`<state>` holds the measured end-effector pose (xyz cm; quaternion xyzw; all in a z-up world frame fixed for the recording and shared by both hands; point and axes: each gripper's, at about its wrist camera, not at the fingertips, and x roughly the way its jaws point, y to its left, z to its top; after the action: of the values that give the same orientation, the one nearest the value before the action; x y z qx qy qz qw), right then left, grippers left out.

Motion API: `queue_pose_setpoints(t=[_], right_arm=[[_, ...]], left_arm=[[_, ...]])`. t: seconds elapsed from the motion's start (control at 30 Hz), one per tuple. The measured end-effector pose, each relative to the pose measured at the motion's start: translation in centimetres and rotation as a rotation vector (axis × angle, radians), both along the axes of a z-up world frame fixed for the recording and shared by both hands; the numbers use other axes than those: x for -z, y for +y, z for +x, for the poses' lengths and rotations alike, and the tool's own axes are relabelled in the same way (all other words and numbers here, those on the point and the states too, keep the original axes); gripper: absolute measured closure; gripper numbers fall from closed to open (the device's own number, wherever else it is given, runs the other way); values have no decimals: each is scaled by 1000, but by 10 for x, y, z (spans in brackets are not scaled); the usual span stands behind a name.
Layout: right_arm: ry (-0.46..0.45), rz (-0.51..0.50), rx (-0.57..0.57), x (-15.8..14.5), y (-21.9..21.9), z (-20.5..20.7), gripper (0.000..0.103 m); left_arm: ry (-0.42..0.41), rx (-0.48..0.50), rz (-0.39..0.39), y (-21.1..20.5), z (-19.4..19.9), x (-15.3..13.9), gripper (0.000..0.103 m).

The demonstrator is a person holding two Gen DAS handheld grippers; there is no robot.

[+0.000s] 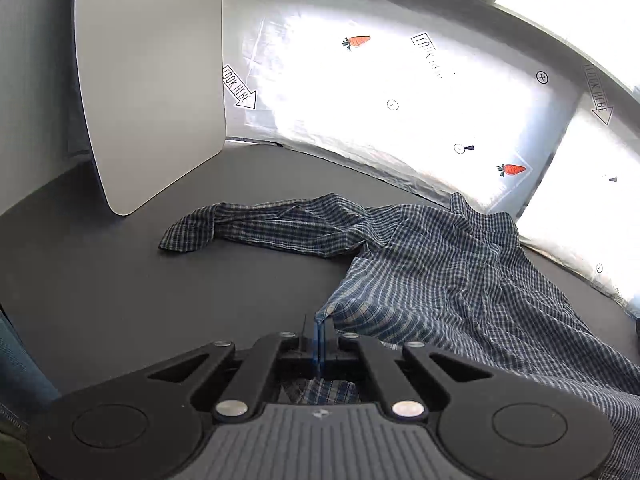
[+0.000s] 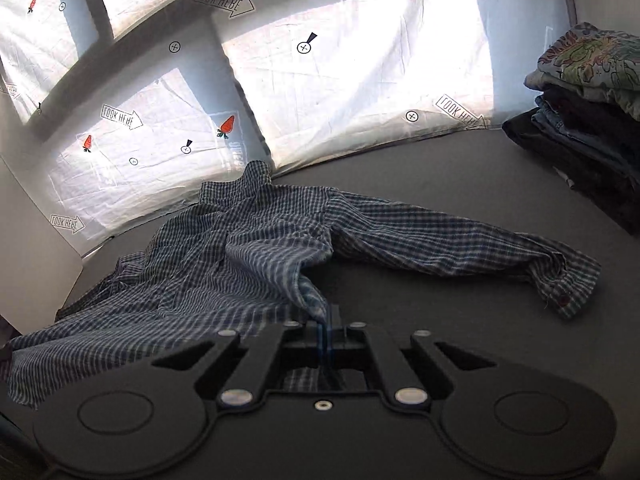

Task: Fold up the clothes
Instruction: 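Lift and pull the grasped hem and panel apart with both grippers to spread the shirt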

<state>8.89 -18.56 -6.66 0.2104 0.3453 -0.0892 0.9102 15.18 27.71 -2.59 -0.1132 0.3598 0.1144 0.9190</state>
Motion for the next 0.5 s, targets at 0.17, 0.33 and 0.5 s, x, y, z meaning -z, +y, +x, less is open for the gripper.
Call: queue_pose_setpoints(t=[0.17,0.33,0.5], right_arm=[[191,23,10,67,20,-7,101],[385,-19,30,127,30,-1,94],[413,-73,17,130,37,0,60]], left_arm=[[173,-37,78,-2,-3,60,103],[379,-57,111,-4,8,133,97],[422,-63,105,-6,10,134,76]])
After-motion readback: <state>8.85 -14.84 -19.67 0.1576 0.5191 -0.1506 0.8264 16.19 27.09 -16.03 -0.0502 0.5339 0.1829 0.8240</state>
